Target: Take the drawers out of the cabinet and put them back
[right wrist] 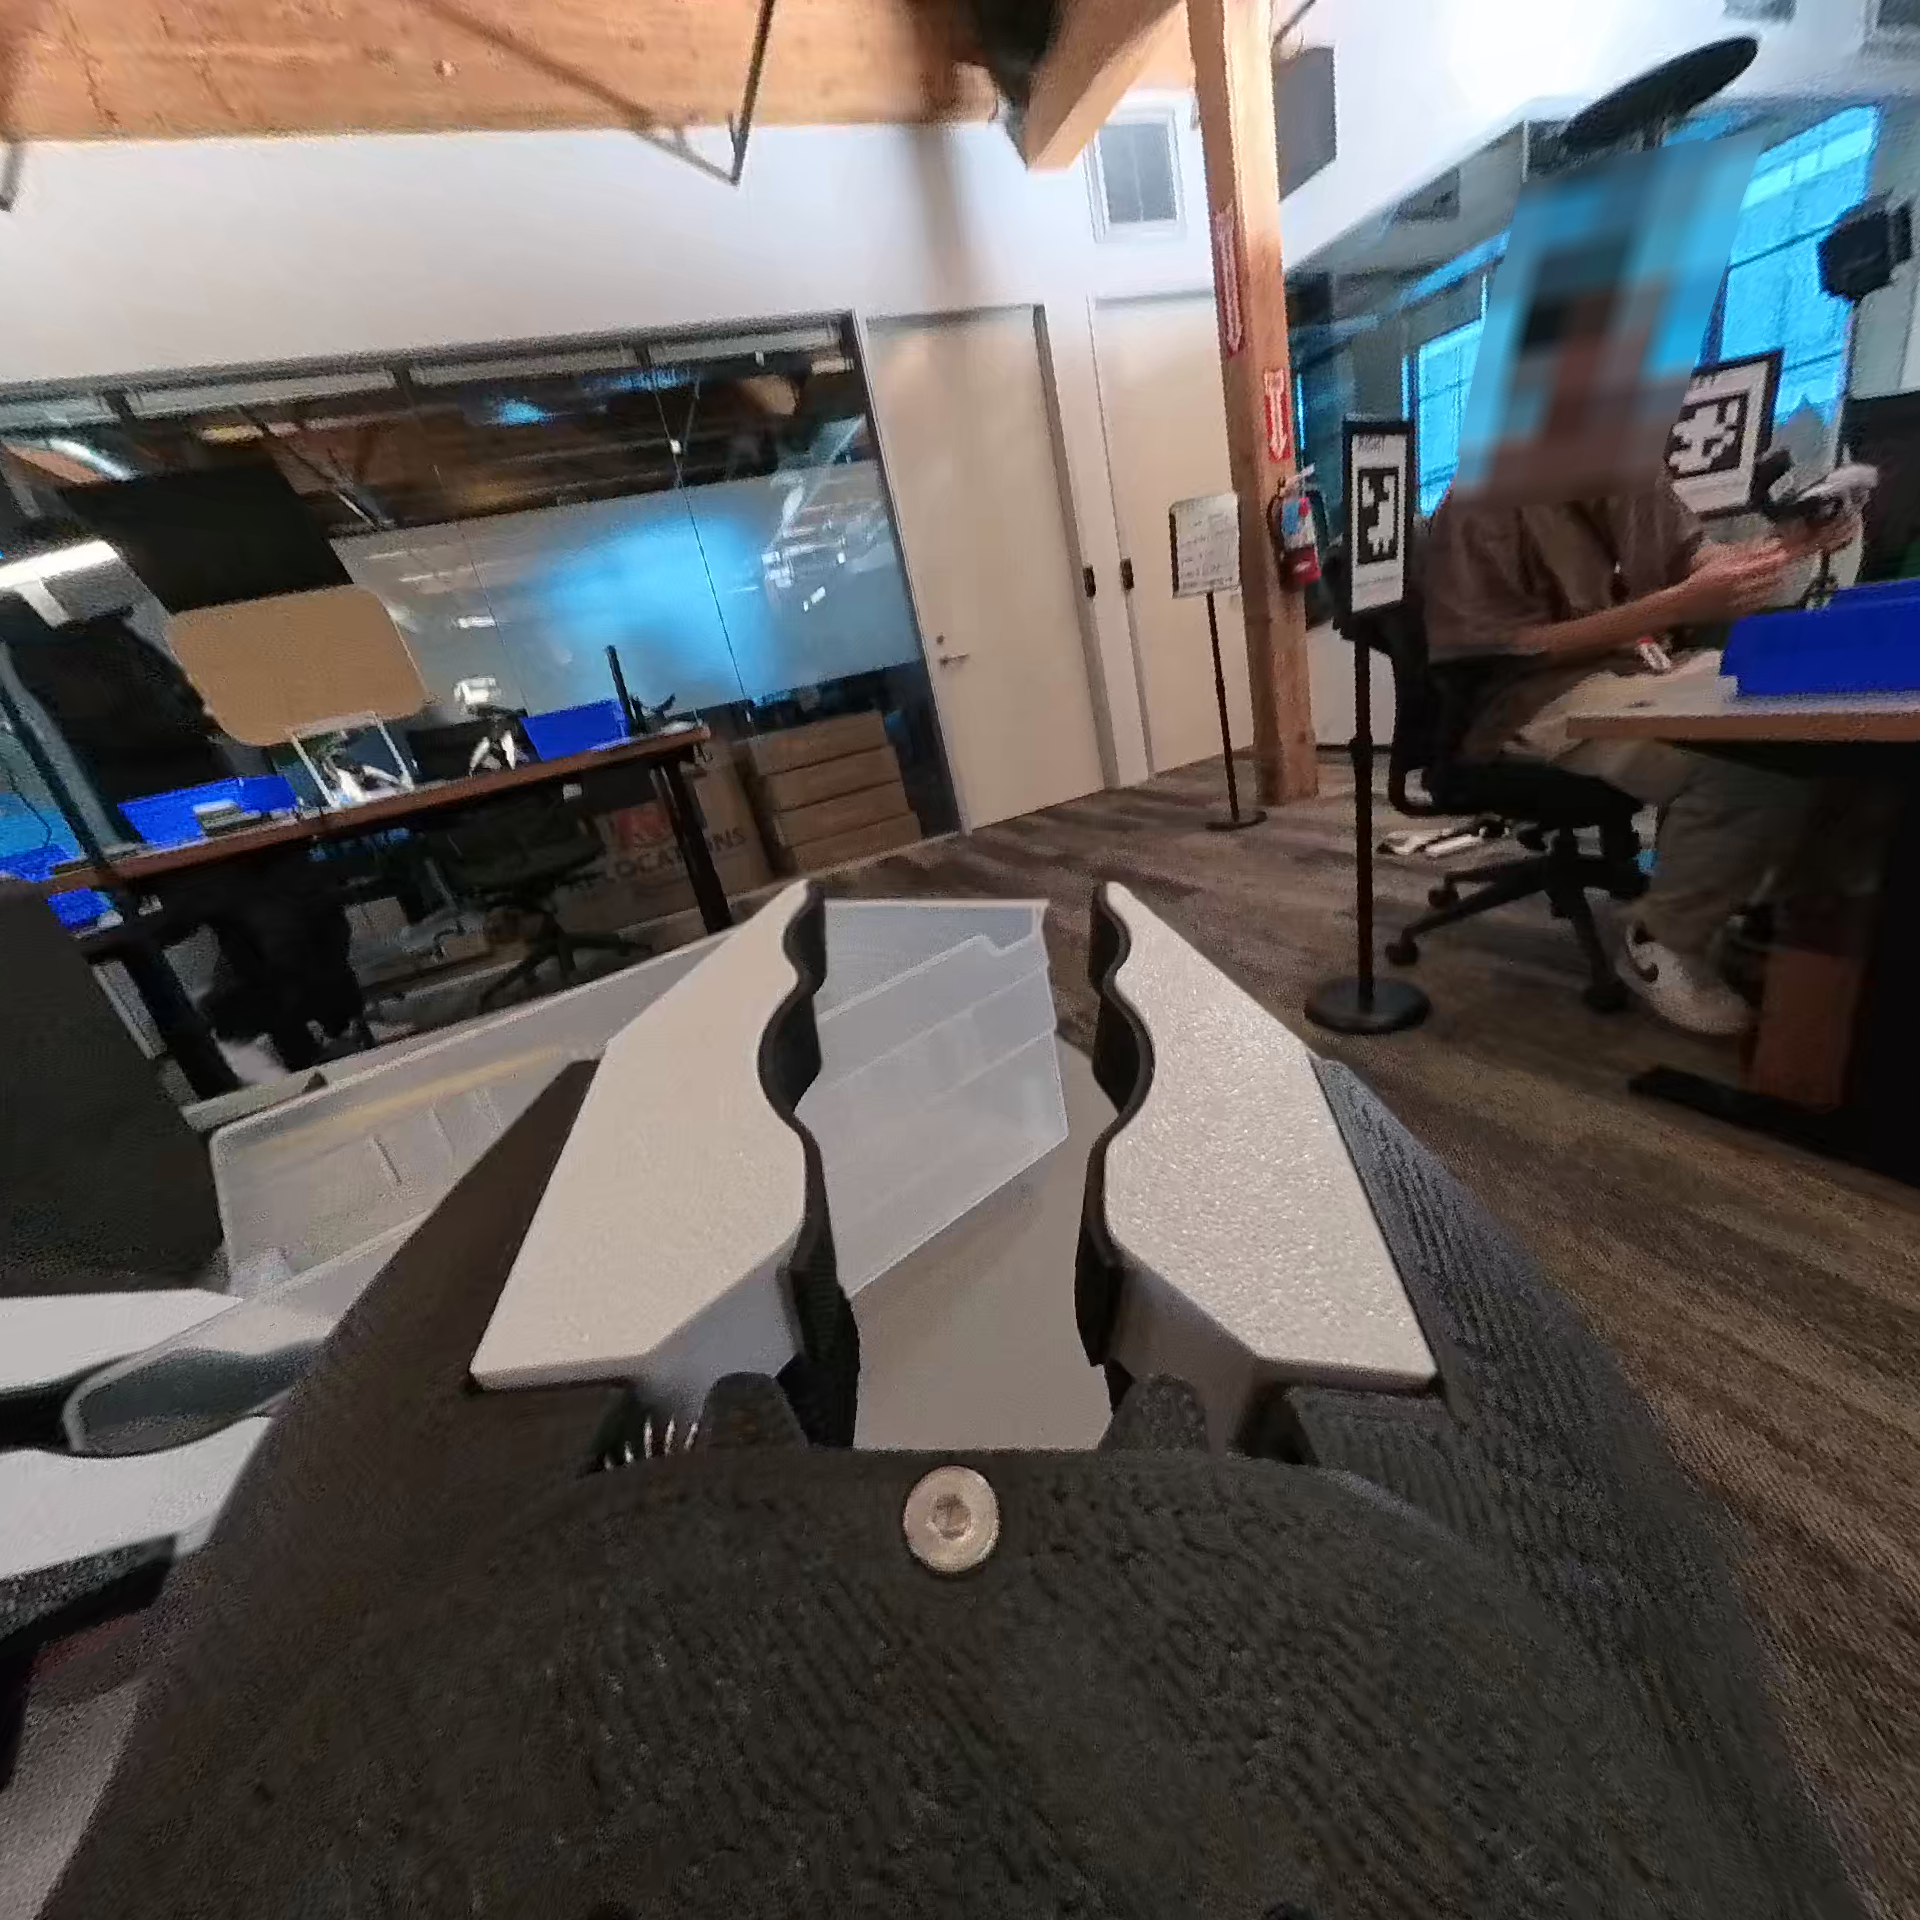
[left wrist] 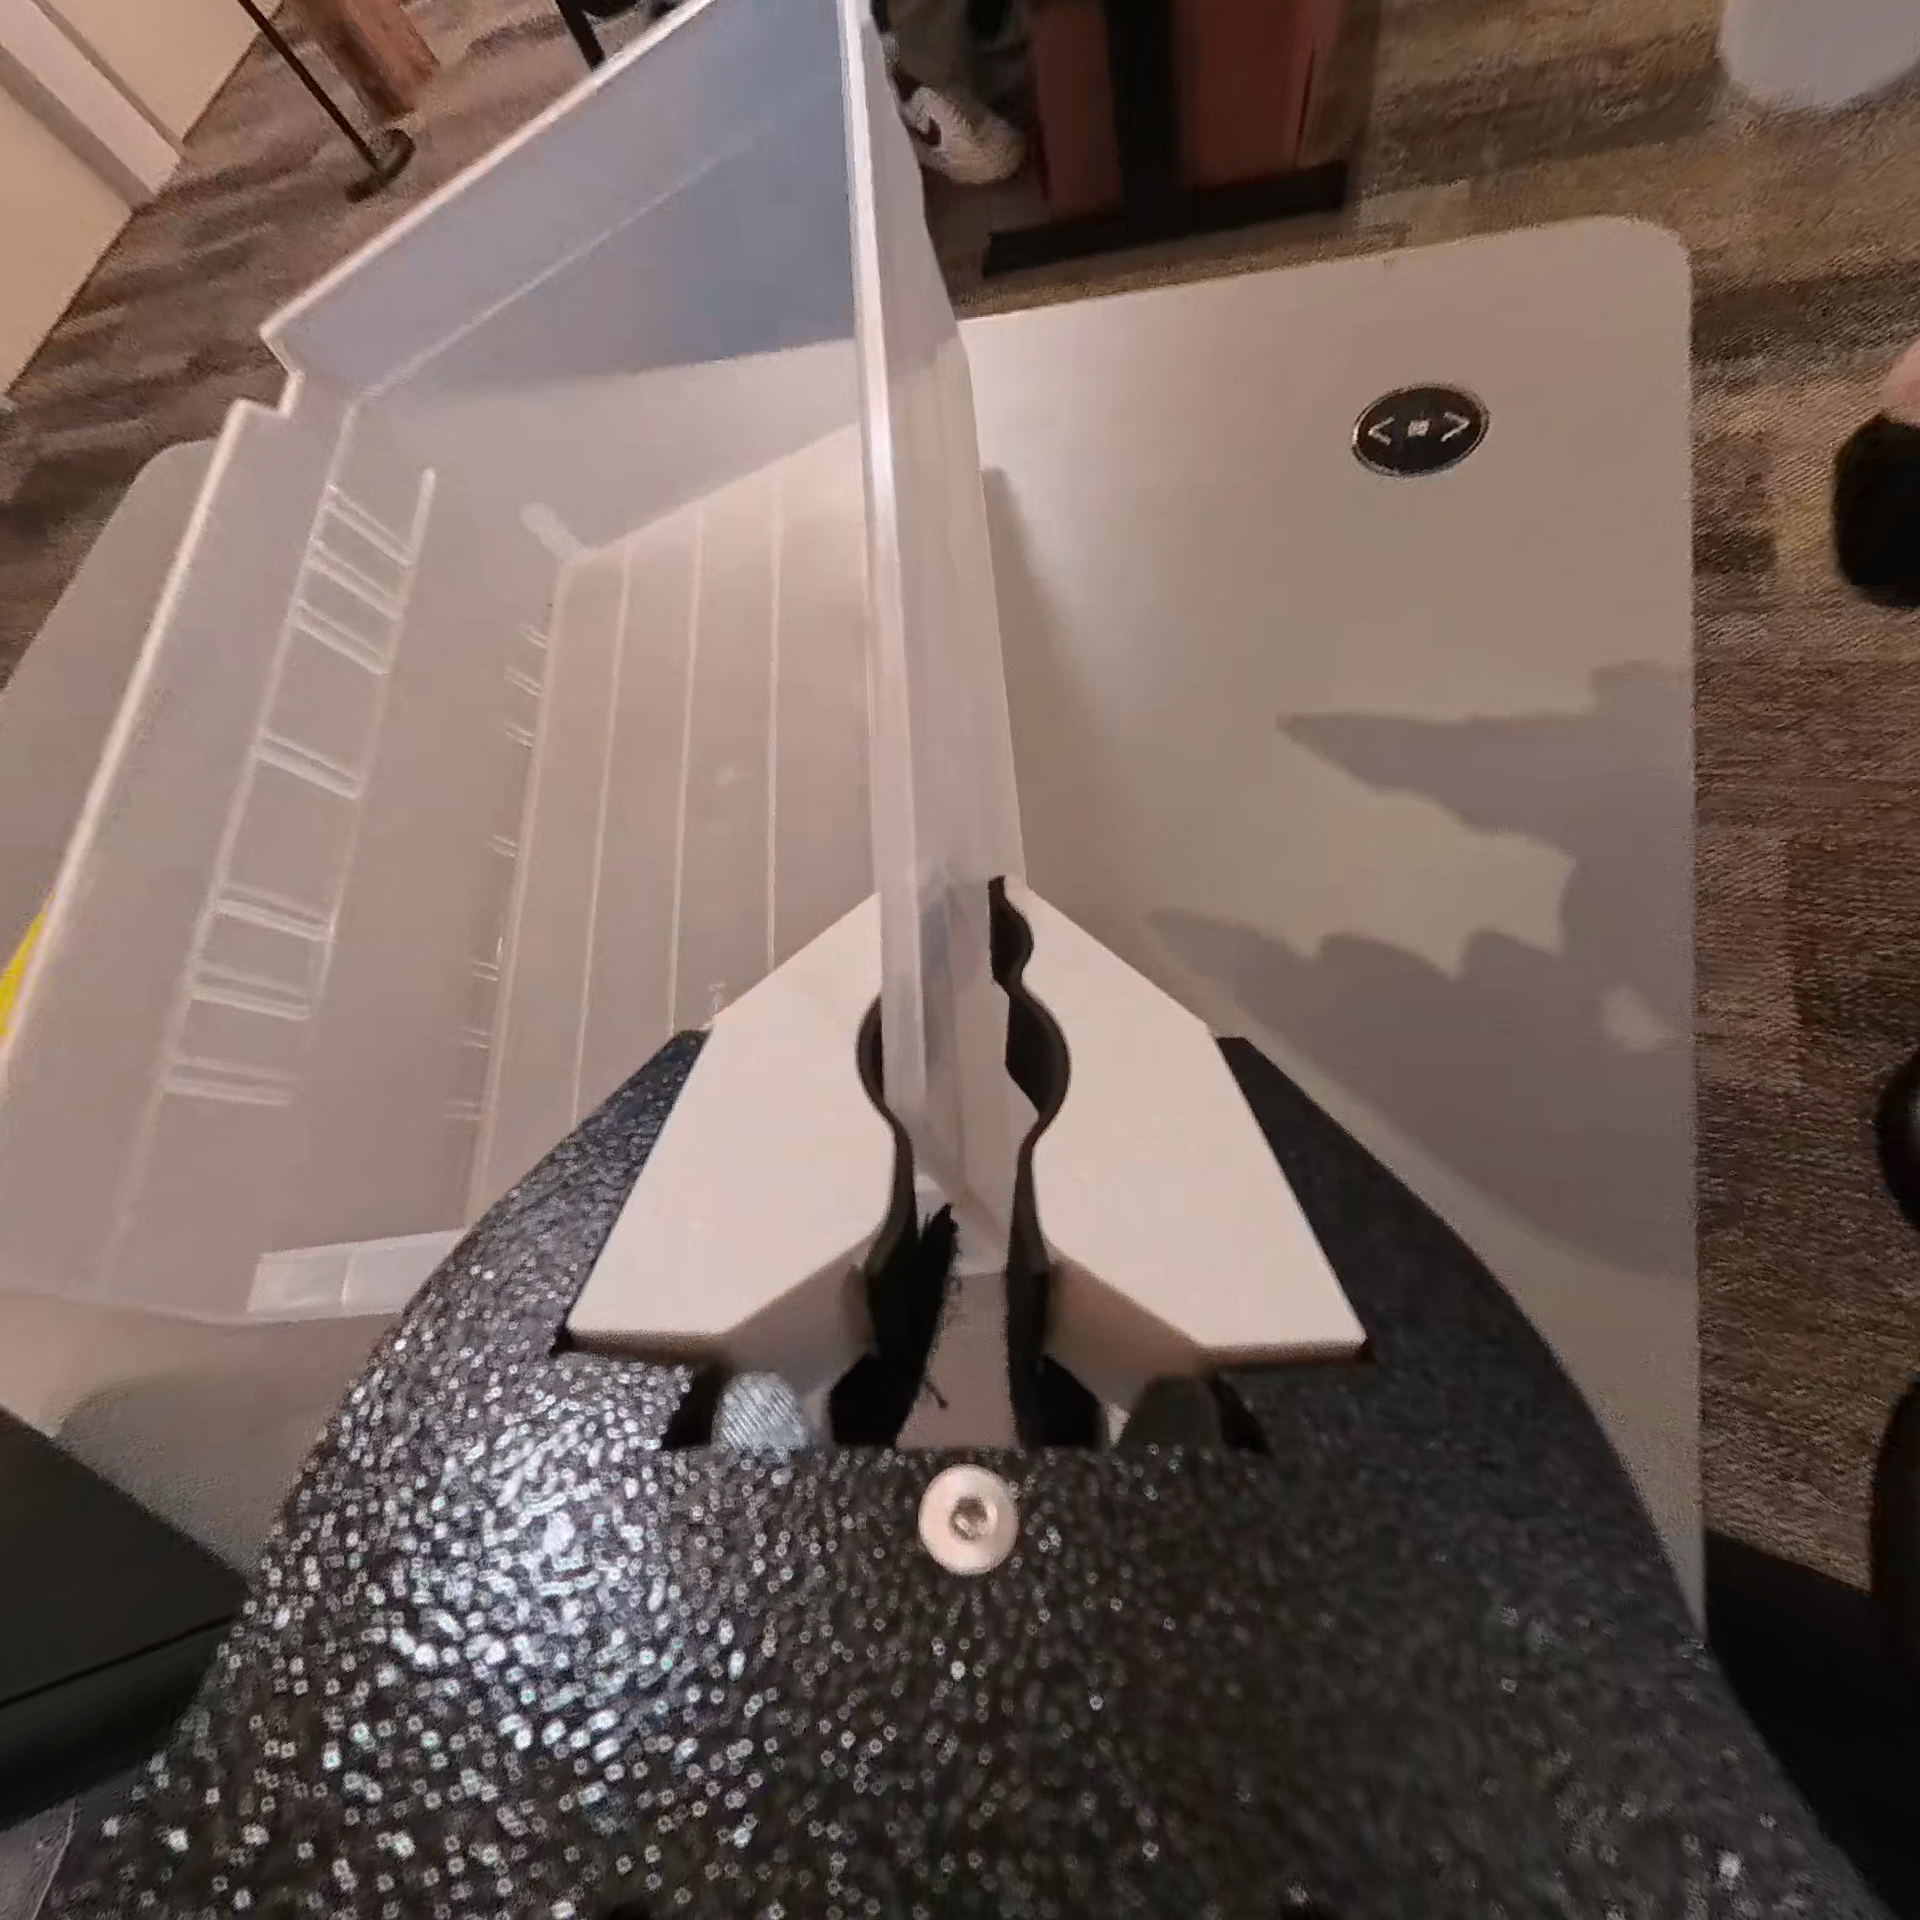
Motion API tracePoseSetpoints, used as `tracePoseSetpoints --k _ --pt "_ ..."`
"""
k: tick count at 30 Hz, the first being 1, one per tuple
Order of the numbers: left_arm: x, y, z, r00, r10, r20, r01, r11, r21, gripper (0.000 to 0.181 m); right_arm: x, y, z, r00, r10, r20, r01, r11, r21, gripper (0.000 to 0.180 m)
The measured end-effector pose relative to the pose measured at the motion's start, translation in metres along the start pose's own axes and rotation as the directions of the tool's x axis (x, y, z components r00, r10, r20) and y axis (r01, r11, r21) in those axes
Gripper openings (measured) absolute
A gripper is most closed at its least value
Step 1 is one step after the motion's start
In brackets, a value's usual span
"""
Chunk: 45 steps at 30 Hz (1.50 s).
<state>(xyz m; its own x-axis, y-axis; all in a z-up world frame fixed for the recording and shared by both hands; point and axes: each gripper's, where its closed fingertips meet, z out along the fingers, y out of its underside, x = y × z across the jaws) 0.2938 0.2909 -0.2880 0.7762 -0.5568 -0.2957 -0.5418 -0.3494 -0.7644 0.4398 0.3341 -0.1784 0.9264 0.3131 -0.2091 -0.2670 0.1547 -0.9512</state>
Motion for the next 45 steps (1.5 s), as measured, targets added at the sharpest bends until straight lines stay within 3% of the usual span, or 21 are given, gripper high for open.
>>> tracePoseSetpoints --k 4,13,16,19,21,24,27,30,33,35,38,41,43,45 --pt "0.006 0.01 0.008 0.998 0.05 0.031 -0.049 0.999 -0.012 0.007 -0.004 0.019 0.007 1.0 -0.025 -0.004 0.024 0.993 -0.115 0.053" --pt "0.008 0.004 0.0 0.999 0.006 0.054 -0.01 0.997 0.082 0.01 -0.018 0.027 0.011 0.998 -0.062 0.012 0.063 0.987 -0.151 0.058" --pt "0.007 -0.001 -0.018 0.999 -0.013 0.037 0.009 0.995 0.098 0.029 -0.027 0.033 0.012 0.999 -0.044 0.032 0.049 0.983 -0.175 0.059" --pt "0.006 -0.001 -0.067 0.994 -0.097 -0.047 0.101 0.989 0.111 0.067 -0.043 0.038 0.008 0.997 -0.003 0.071 0.015 0.985 -0.175 0.061" --pt "-0.009 0.009 -0.12 0.986 -0.16 -0.048 0.166 0.973 0.162 0.082 -0.053 0.045 0.005 0.997 -0.034 0.07 0.047 0.98 -0.193 0.073" --pt "-0.058 0.058 -0.215 0.95 -0.282 0.134 0.243 0.938 0.246 0.089 -0.074 0.046 0.002 0.997 -0.045 0.055 0.054 0.984 -0.171 0.09" --pt "-0.104 0.142 -0.321 0.787 -0.493 0.37 0.37 0.858 0.356 0.09 -0.112 0.054 -0.003 0.995 -0.028 0.097 0.045 0.983 -0.178 0.102" --pt "-0.126 0.241 -0.428 0.465 -0.651 0.6 0.446 0.758 0.477 0.092 -0.136 0.071 -0.011 0.99 -0.11 0.086 0.127 0.967 -0.221 0.12" --pt "-0.126 0.325 -0.523 0.131 -0.631 0.764 0.429 0.731 0.53 0.096 -0.145 0.089 -0.016 0.99 -0.13 0.057 0.141 0.949 -0.281 0.122" --pt "-0.12 0.367 -0.558 0.006 -0.595 0.804 0.461 0.715 0.526 0.1 -0.149 0.104 -0.013 0.989 -0.14 0.039 0.145 0.932 -0.332 0.112" --pt "-0.113 0.408 -0.56 -0.033 -0.669 0.743 0.566 0.6 0.566 0.111 -0.159 0.125 -0.01 0.984 -0.174 0.035 0.174 0.904 -0.391 0.108" --pt "-0.112 0.43 -0.546 -0.02 -0.703 0.71 0.646 0.533 0.547 0.107 -0.154 0.134 -0.014 0.973 -0.23 0.014 0.213 0.878 -0.428 0.093" --pt "-0.115 0.439 -0.548 -0.018 -0.683 0.73 0.654 0.544 0.526 0.089 -0.146 0.136 -0.018 0.98 -0.198 0.006 0.179 0.873 -0.453 0.071" --pt "-0.117 0.45 -0.554 -0.05 -0.651 0.758 0.66 0.548 0.514 0.061 -0.138 0.137 -0.022 0.99 -0.144 0.005 0.128 0.865 -0.484 0.062"
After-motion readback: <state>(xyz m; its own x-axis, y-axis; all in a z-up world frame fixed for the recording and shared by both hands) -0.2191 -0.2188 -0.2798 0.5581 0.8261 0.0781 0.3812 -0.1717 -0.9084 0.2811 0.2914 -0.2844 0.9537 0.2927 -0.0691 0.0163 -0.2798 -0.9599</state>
